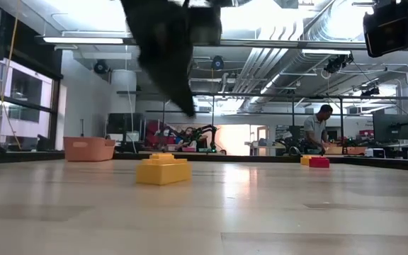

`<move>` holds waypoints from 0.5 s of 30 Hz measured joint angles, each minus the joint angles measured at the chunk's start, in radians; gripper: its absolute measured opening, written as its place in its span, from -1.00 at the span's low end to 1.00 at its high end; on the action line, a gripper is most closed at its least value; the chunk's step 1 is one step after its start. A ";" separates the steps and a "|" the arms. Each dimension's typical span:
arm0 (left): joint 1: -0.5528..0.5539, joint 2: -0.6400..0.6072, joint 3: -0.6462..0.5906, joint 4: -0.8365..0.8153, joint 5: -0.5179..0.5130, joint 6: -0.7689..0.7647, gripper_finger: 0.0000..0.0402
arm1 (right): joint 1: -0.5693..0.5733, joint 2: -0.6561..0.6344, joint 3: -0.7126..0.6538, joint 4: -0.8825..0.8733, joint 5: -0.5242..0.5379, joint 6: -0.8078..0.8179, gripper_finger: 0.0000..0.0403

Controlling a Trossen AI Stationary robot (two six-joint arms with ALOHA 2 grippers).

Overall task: Sort blocks
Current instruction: Put the yellow game piece into the right blue bin

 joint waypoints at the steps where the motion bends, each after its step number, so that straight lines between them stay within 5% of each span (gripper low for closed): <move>1: 0.012 -0.017 0.023 -0.038 0.000 0.000 -1.00 | 0.000 0.000 0.000 0.007 0.009 0.000 -0.18; 6: 0.014 -0.094 0.033 -0.118 0.002 -0.063 -1.00 | -0.003 0.000 0.000 0.049 0.083 0.024 -0.18; 15: -0.059 -0.111 -0.108 -0.024 -0.053 -0.608 -0.81 | -0.063 0.000 0.000 0.070 0.167 0.015 -0.18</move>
